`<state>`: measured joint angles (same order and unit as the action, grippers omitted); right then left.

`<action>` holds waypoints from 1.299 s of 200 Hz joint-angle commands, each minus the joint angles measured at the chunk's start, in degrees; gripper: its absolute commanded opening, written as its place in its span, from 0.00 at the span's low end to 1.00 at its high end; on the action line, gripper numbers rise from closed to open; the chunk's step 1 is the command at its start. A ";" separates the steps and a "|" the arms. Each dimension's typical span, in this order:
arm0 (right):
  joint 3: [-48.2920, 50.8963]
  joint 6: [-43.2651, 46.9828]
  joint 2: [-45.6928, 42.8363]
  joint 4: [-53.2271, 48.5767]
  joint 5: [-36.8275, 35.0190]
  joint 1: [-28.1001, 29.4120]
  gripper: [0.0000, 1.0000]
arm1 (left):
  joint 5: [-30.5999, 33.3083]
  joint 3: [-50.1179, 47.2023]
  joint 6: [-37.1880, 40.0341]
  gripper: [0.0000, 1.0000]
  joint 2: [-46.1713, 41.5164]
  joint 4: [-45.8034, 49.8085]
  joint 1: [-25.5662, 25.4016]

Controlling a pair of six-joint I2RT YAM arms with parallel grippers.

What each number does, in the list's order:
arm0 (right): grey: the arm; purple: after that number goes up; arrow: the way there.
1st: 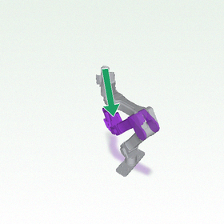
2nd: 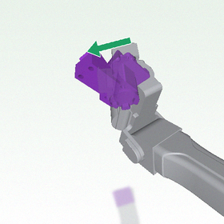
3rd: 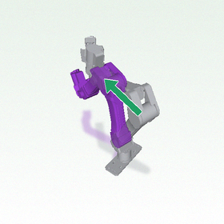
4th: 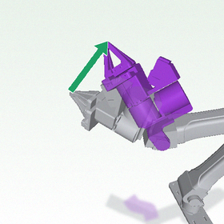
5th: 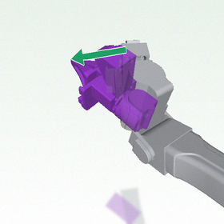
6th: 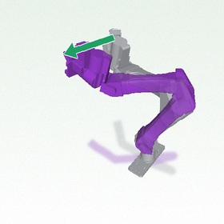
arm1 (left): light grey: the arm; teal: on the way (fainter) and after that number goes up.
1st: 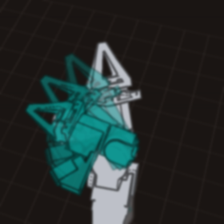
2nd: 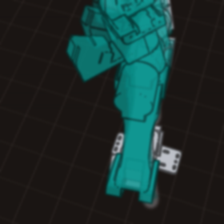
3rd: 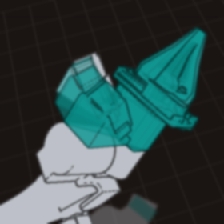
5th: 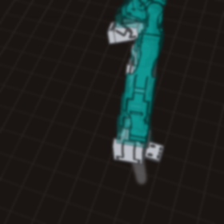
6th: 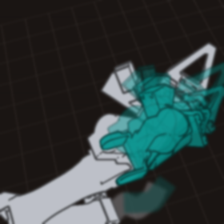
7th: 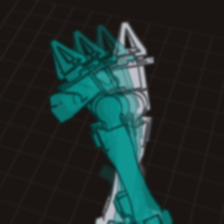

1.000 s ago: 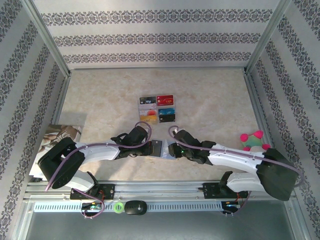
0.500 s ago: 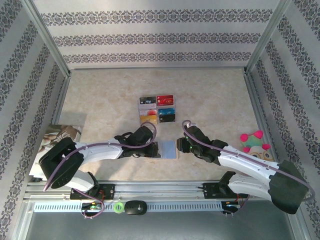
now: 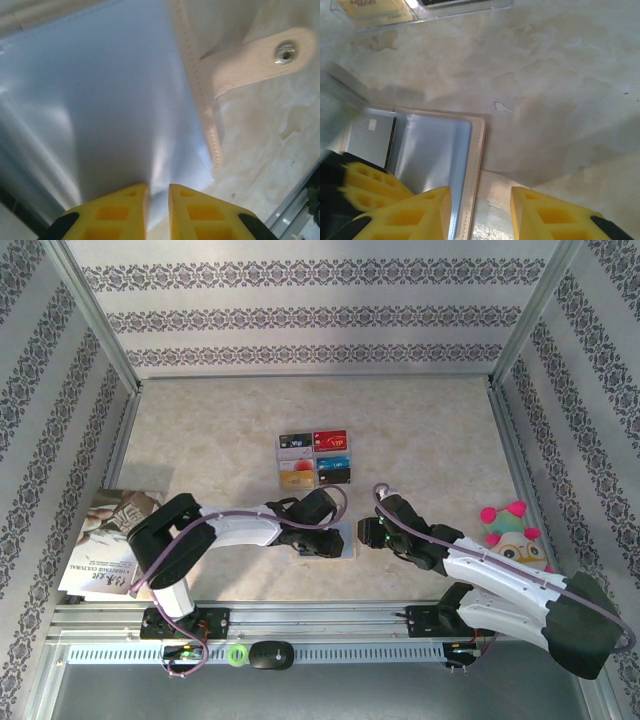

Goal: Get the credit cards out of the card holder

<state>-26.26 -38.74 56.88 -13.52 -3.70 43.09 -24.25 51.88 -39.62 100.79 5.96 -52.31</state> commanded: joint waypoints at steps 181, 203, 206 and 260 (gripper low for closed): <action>-1.46 -3.30 19.25 7.98 14.49 0.48 0.13 | 15.51 -14.46 -0.61 0.37 -15.15 -2.38 6.08; 0.29 -4.04 18.57 4.85 10.73 0.22 0.13 | 14.18 -15.40 -1.29 0.34 -13.64 -2.91 6.17; 0.18 -3.79 18.53 4.63 10.66 0.12 0.13 | 14.03 -15.48 -1.43 0.33 -13.54 -2.98 6.24; -4.88 2.70 10.70 2.36 10.97 1.98 0.17 | 14.30 -15.77 -0.94 0.35 -17.32 -1.93 6.70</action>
<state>-28.03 -39.68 72.31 -8.73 9.19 43.81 -10.66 36.97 -40.58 85.97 2.26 -46.52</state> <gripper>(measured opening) 0.174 0.346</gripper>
